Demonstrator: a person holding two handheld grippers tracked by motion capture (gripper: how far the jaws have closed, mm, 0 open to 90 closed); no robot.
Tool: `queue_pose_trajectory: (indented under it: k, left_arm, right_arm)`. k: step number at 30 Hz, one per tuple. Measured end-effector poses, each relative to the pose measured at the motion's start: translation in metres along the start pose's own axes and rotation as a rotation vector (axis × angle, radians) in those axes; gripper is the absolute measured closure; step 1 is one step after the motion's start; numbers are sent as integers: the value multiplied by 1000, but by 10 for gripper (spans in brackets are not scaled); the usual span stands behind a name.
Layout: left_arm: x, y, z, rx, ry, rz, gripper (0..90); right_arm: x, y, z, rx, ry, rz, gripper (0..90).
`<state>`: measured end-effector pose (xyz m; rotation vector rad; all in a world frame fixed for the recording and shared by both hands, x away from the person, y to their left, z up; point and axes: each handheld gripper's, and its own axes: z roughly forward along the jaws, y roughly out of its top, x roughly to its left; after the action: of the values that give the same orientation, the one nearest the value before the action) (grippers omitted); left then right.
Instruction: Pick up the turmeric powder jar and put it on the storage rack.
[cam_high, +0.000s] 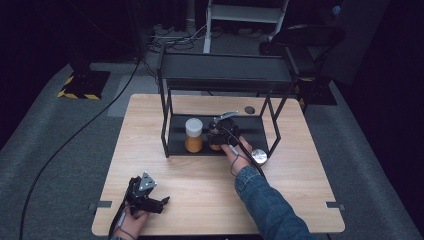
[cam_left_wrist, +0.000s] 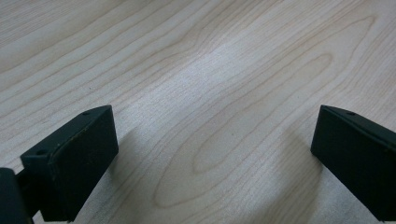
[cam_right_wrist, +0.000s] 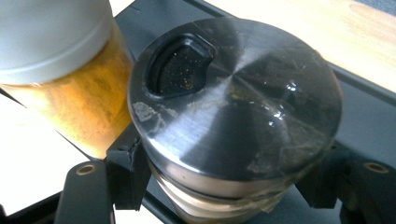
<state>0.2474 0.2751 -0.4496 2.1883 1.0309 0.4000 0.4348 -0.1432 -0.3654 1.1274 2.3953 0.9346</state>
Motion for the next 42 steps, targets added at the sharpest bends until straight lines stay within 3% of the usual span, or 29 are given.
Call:
queue_pose_trajectory:
  k: [20,25,27,34,42]
  left_arm:
    - [0,0,0,0,0,0,7]
    - [0,0,0,0,0,0,7]
    - [0,0,0,0,0,0,7]
    - [0,0,0,0,0,0,7]
    - [1,0,0,2,-3,3,7]
  right_arm:
    - [5,-15,5,-20,-31,44,313]
    - [6,-18,0,-43,-30,83,166]
    - [5,-18,-4,-54,-15,93,146]
    - [17,-21,-30,-117,-33,18,100]
    - [11,-25,-59,-154,8,-32,46]
